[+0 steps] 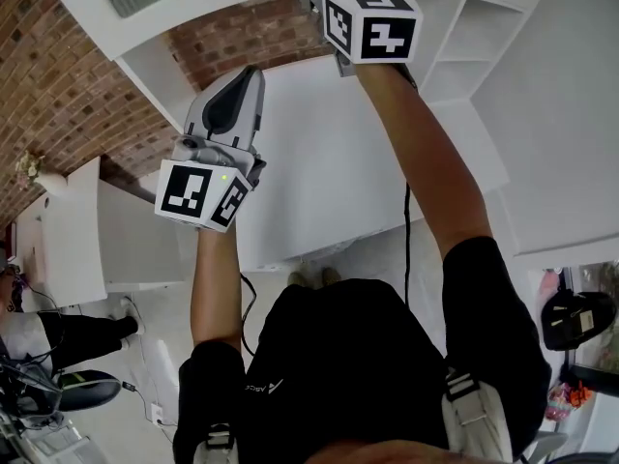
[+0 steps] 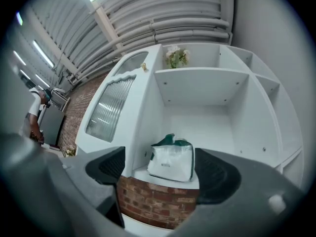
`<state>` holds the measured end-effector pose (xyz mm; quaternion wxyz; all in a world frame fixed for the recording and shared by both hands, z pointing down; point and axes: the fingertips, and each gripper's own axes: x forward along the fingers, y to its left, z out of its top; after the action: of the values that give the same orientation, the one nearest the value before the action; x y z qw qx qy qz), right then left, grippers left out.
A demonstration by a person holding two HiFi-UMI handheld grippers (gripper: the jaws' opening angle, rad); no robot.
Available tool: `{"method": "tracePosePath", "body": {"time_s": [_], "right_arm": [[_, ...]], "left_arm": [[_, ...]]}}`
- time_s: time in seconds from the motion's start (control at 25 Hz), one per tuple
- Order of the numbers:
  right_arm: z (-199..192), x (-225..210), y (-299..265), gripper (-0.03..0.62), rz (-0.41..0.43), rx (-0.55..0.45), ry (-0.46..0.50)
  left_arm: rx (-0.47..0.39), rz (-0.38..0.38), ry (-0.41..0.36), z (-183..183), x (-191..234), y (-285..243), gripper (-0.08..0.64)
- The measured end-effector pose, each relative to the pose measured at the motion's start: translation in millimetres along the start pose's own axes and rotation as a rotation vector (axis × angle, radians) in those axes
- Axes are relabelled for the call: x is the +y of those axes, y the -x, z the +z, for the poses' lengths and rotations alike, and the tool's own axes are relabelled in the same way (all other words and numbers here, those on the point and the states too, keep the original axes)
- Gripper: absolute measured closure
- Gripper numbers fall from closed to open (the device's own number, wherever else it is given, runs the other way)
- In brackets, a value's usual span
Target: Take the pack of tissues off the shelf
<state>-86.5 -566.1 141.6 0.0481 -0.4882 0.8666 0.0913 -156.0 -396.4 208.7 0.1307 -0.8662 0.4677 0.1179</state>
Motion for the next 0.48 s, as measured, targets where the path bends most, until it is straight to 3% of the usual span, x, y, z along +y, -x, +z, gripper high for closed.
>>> {"method": "tracePosePath", "body": {"time_s": [0.48], "right_arm": [[-18.4,-23.1,-58.7,0.116,-0.106,0.124,-0.032]], "left_arm": [[0.015,-0.07,0.023,-17.7,20.1,-2.4,0.56]]}}
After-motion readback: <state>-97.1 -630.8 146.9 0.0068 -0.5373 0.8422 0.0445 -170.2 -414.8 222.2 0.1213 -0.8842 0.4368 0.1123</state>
